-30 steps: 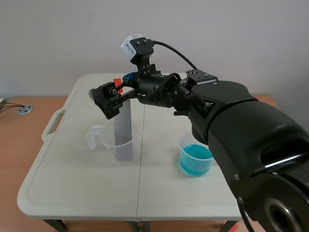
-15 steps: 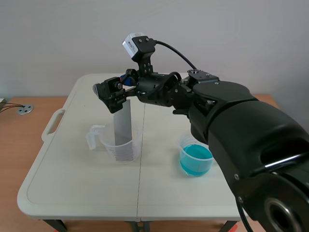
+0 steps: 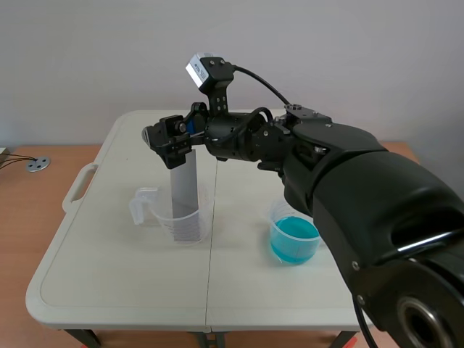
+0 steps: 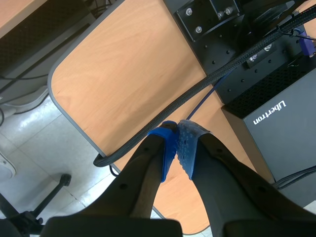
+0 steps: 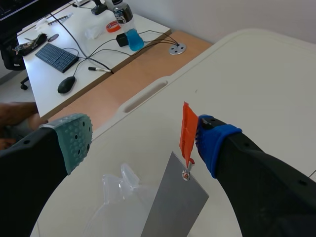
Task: Hold the metal plate by the orange handle, dip it into the blue solution, take it out and point at it, then put the plate back in the beaker on the left.
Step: 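Lift the metal plate out of the left beaker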
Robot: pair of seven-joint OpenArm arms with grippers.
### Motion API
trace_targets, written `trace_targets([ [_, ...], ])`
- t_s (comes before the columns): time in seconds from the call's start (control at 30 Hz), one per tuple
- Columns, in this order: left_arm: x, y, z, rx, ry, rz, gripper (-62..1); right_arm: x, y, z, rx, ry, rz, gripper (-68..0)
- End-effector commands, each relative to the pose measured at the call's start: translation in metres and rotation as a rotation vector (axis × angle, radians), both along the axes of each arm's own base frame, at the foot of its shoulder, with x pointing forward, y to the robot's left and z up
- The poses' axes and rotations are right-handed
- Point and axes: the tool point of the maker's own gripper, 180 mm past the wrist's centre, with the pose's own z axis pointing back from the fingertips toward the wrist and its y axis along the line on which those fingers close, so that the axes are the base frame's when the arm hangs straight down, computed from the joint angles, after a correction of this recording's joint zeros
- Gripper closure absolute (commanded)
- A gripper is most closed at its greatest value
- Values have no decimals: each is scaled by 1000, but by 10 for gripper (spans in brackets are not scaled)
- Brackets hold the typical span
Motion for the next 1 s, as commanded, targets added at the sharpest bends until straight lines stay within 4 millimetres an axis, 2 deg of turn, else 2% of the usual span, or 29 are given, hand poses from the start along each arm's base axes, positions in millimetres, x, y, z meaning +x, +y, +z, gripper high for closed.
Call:
trace_targets([
  [0.0,5,-4,4,-17,-15,-7,-19,6,14,29,56,-47,14,-367],
  [0.23,5,-4,4,-17,-15,-7,-18,6,13,29,56,-45,10,-270],
  [0.4,5,-4,4,-17,-15,-7,-19,6,13,29,56,-45,10,-149],
  [0.53,5,-4,4,-17,-15,-7,-18,6,13,29,56,-46,10,-89],
  [0.67,5,-4,4,-17,-15,-7,-19,6,13,29,54,-45,11,-48],
  [0.97,5,-4,4,-17,-15,-7,-19,0,17,31,67,-49,51,-48],
])
